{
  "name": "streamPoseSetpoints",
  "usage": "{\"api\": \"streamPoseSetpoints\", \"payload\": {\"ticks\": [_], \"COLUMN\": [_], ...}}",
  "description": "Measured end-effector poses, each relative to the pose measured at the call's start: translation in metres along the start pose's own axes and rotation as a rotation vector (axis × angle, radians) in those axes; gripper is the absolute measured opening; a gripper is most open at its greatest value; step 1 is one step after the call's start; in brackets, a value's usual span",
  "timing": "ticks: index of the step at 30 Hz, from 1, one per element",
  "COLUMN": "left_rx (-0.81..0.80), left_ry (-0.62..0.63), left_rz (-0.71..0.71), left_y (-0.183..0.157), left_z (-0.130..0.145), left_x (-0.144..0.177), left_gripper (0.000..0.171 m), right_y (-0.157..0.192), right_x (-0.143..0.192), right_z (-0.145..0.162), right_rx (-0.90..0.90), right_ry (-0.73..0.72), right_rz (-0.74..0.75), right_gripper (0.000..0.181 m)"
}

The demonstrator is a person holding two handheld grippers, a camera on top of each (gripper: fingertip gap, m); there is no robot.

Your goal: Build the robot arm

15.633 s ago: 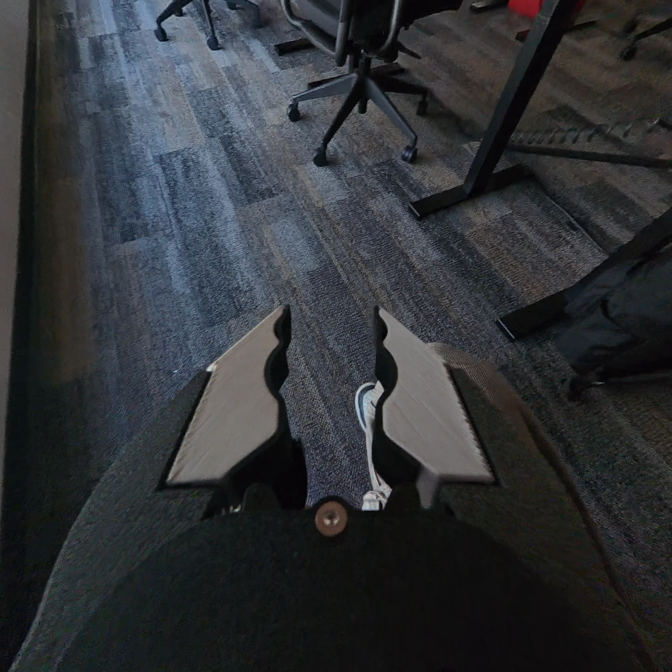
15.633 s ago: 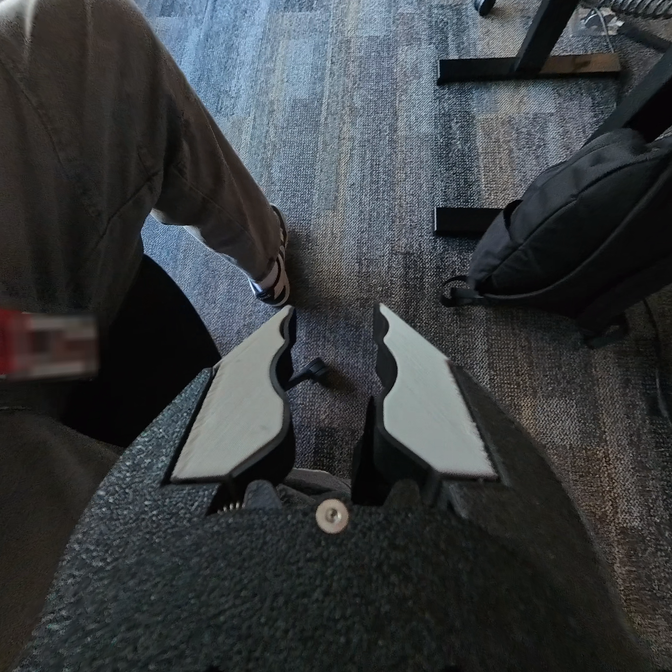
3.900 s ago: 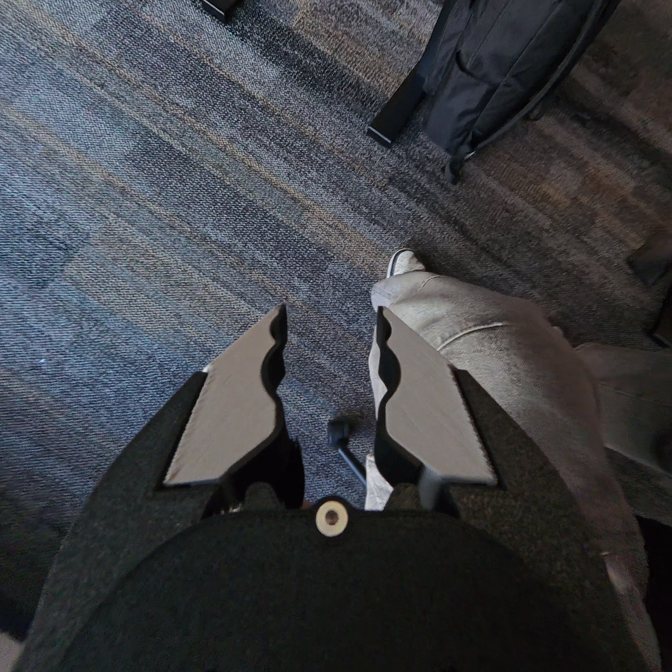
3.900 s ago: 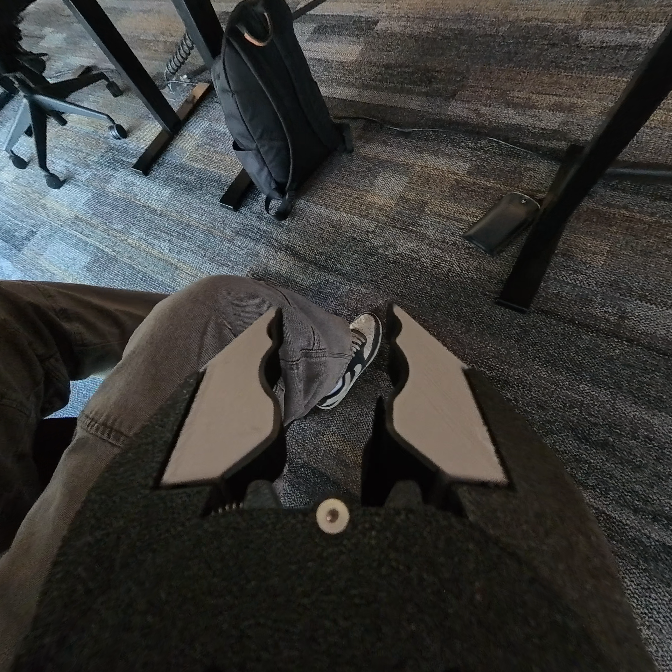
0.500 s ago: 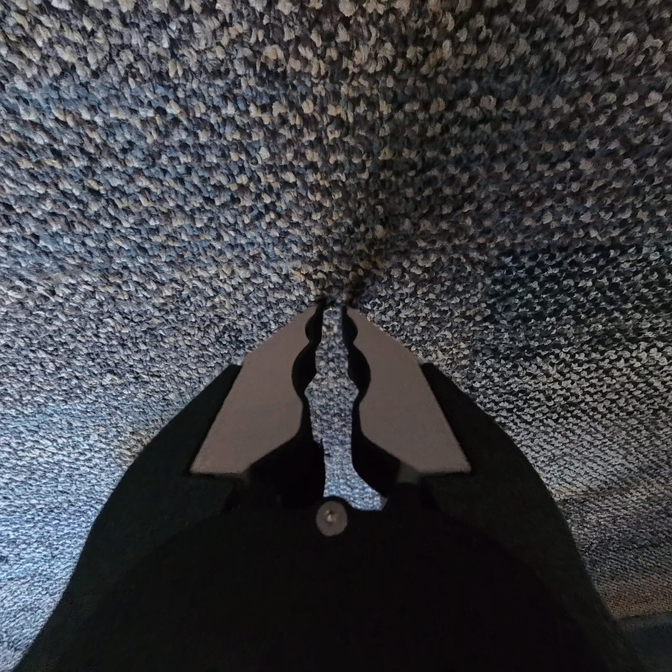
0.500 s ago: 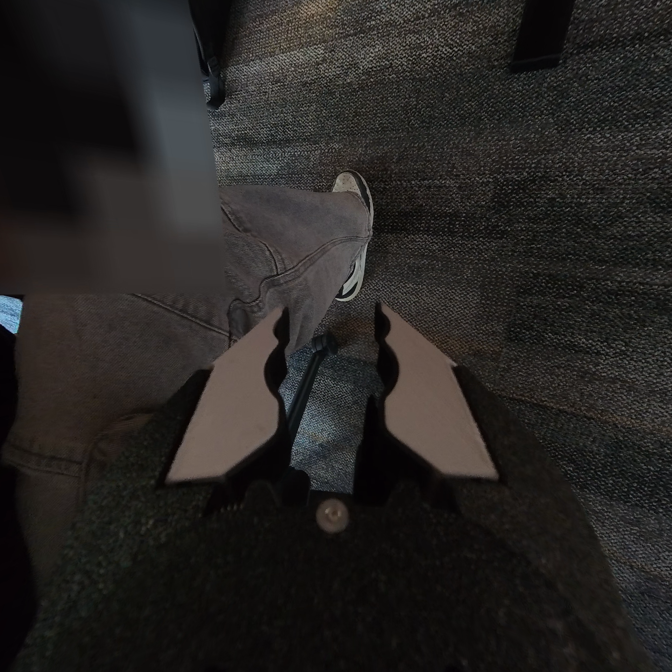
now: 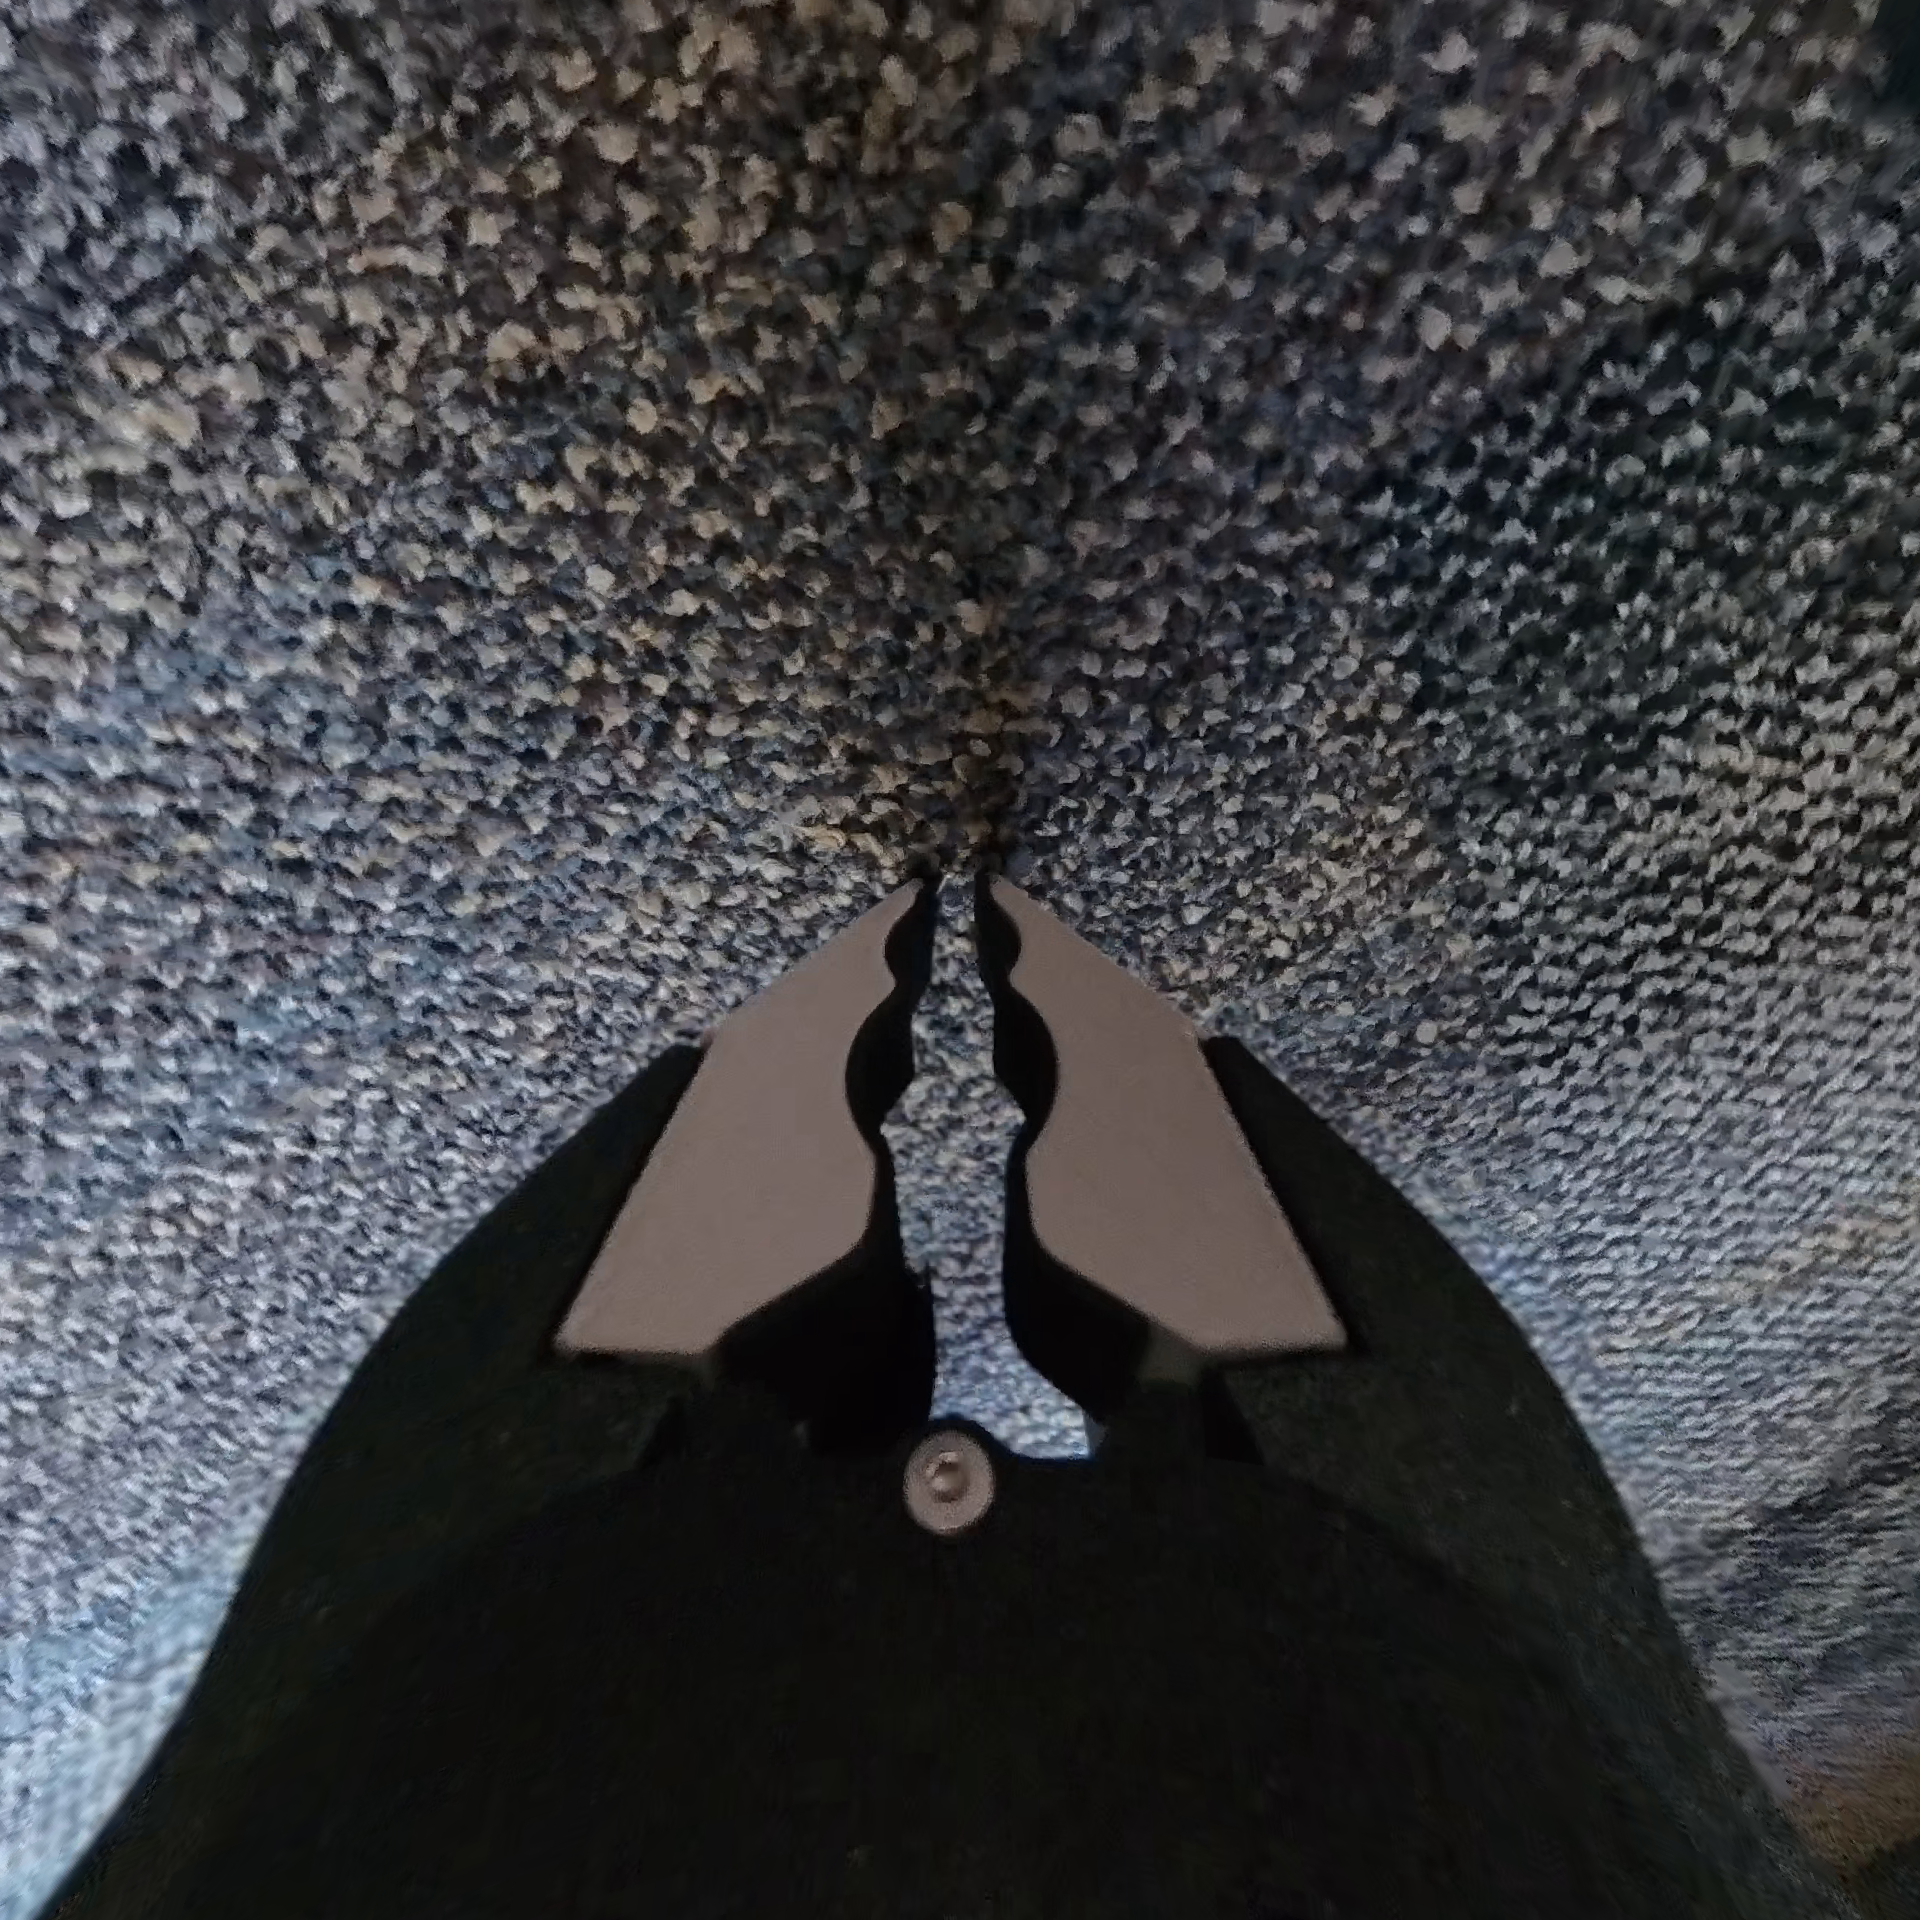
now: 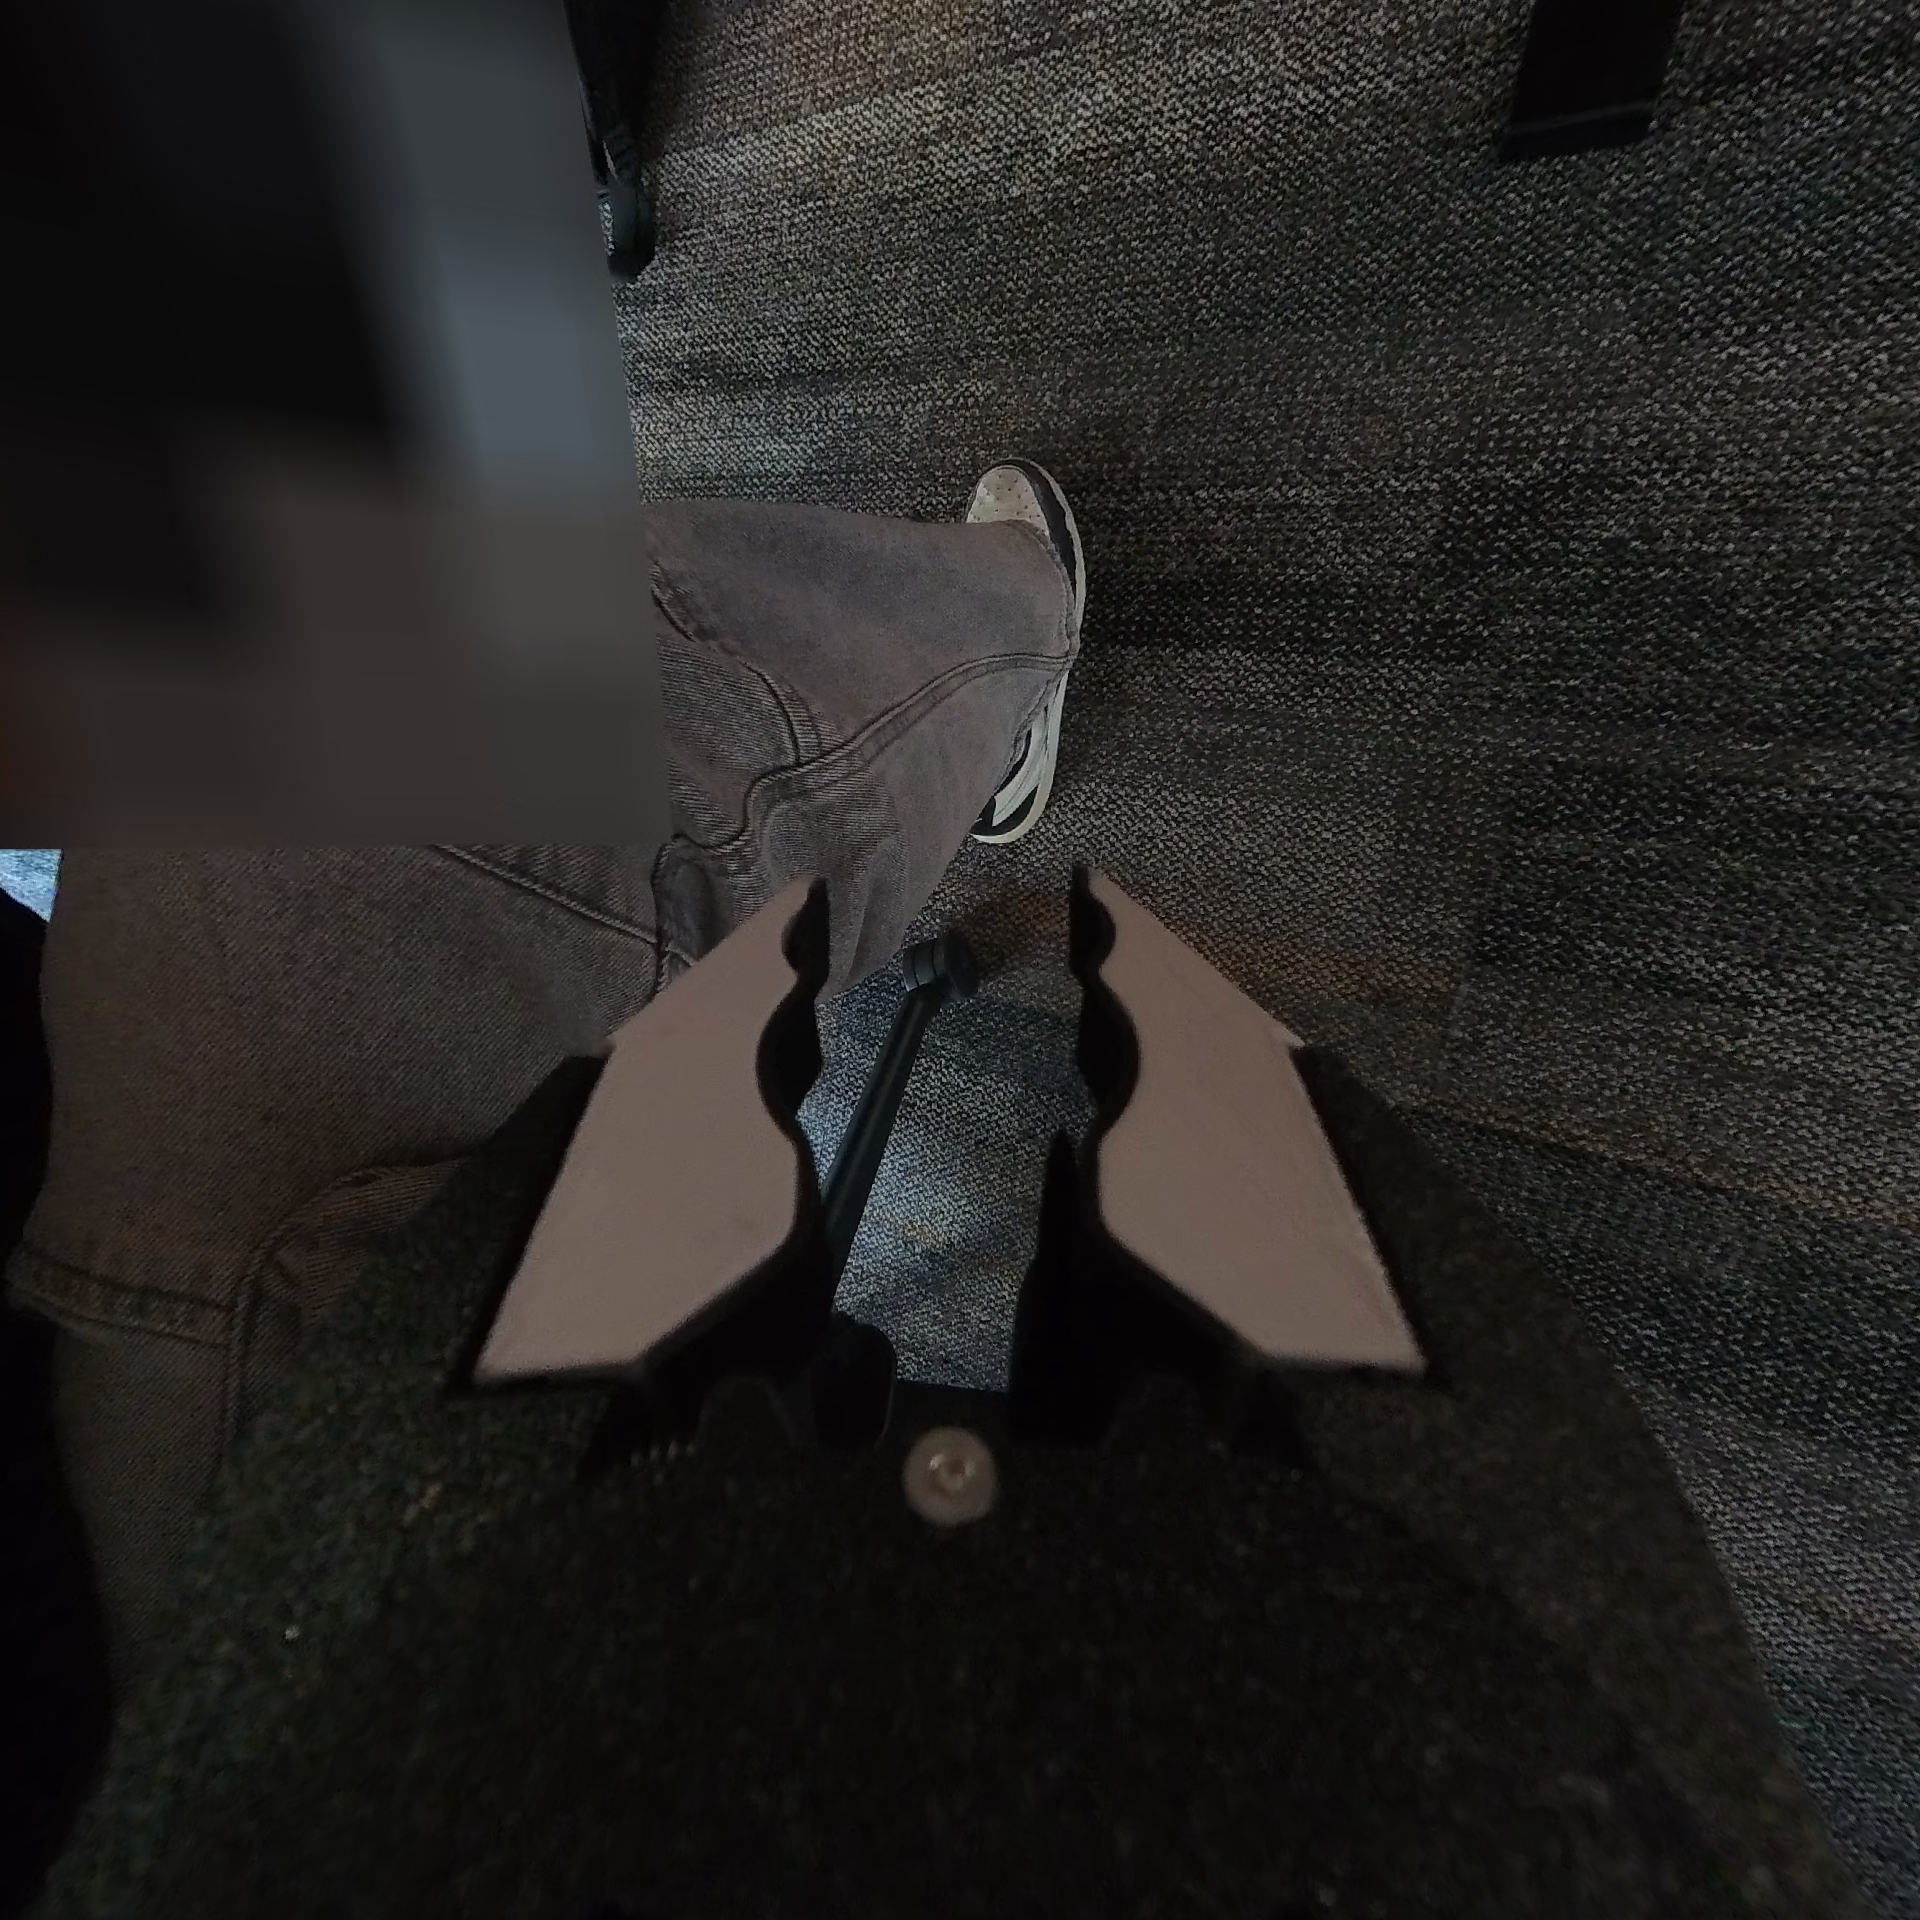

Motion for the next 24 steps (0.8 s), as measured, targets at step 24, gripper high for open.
{"api": "streamPoseSetpoints", "payload": {"ticks": [24], "left_rx": [-0.208], "left_ry": [-0.061], "left_rz": [0.100], "left_y": [0.024], "left_z": [-0.036], "left_x": [0.013], "left_gripper": [0.000], "right_y": [0.019], "right_x": [0.008], "right_z": [-0.001], "right_rx": [0.068], "right_ry": [-0.011], "right_rz": [-0.019], "right_gripper": [0.044]}}
Point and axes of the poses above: each gripper's, where its closed fingertips meet, x back along the fingers, z out of its underside, y = z × x across the jaws, the point moved 9 cm from there along x, back along the fingers, and after that the axes turned 15 degrees about -x, right-handed, at the moved point
